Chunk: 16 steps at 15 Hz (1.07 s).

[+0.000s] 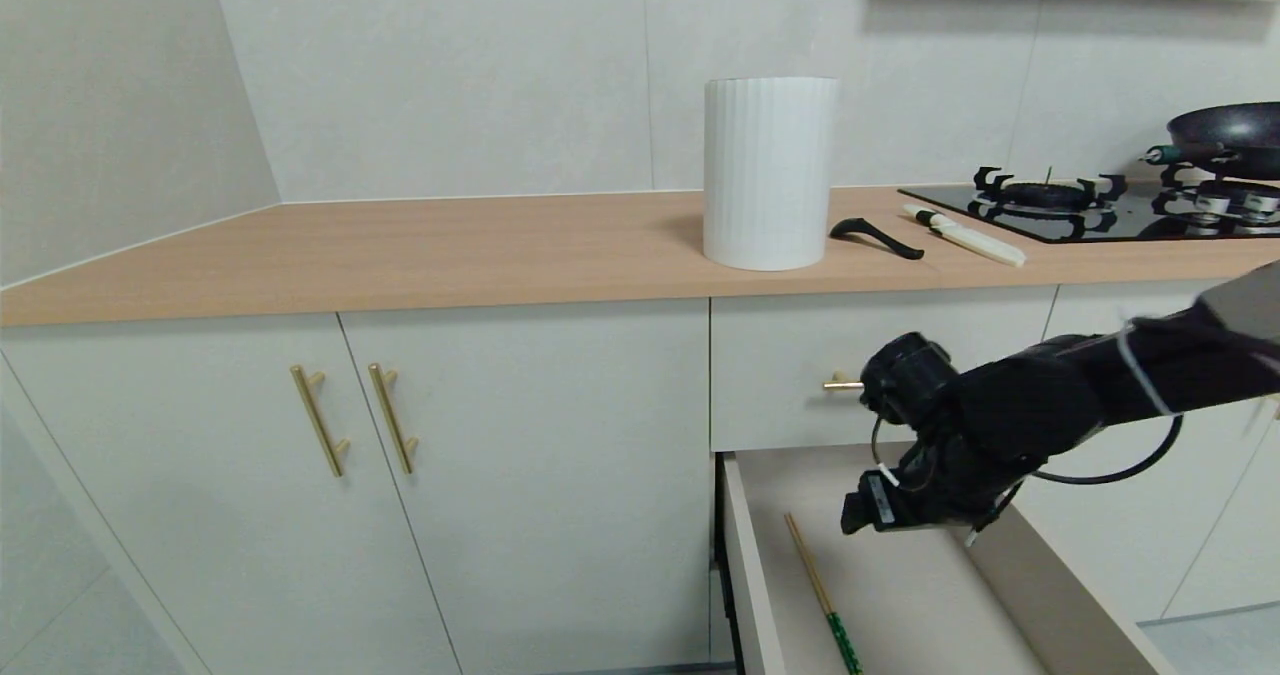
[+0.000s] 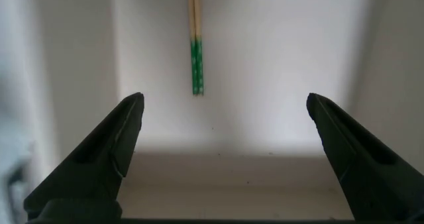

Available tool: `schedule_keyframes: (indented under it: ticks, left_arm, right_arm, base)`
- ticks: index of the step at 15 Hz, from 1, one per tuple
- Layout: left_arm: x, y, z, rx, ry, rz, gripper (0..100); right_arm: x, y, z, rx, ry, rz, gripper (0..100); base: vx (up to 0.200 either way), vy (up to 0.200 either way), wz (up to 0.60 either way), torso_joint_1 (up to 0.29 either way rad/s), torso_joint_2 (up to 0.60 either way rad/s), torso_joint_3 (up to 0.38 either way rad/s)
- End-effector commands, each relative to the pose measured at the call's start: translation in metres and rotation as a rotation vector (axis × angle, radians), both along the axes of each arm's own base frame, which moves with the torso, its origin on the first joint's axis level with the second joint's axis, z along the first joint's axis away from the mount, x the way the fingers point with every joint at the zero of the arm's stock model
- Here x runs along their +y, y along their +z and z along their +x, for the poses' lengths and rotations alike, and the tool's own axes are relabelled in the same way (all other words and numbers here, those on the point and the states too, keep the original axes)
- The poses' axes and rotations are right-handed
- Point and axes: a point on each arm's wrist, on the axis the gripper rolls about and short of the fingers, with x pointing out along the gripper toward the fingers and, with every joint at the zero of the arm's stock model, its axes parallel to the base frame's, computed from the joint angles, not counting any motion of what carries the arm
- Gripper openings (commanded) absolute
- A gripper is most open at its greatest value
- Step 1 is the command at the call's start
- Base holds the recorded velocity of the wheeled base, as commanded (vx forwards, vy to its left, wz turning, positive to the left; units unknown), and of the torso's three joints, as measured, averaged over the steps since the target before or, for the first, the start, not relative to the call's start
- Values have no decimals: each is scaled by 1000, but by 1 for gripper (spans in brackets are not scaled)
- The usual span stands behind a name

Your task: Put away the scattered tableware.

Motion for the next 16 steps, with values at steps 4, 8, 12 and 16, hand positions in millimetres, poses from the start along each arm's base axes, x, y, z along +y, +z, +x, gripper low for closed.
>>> schedule_keyframes:
  ticks: [4, 8, 12, 16]
  left_arm:
    - [0, 0, 0, 0, 0, 0, 100]
    - [0, 0, 0, 0, 0, 0, 100]
    - [0, 0, 0, 0, 0, 0, 100]
    - [0, 0, 0, 0, 0, 0, 100]
  right_arm:
    - [-61, 120, -54, -343, -49, 104, 100]
    - [-65, 133, -66, -388, -48, 118, 100]
    - [-64, 129, -65, -376, -44, 112, 100]
    - [-63, 128, -64, -372, -41, 111, 100]
  base:
    - [0, 0, 0, 0, 0, 0]
    - [0, 0, 0, 0, 0, 0]
    - [0, 0, 0, 34, -142, -103]
    - [0, 0, 0, 128, -387, -285]
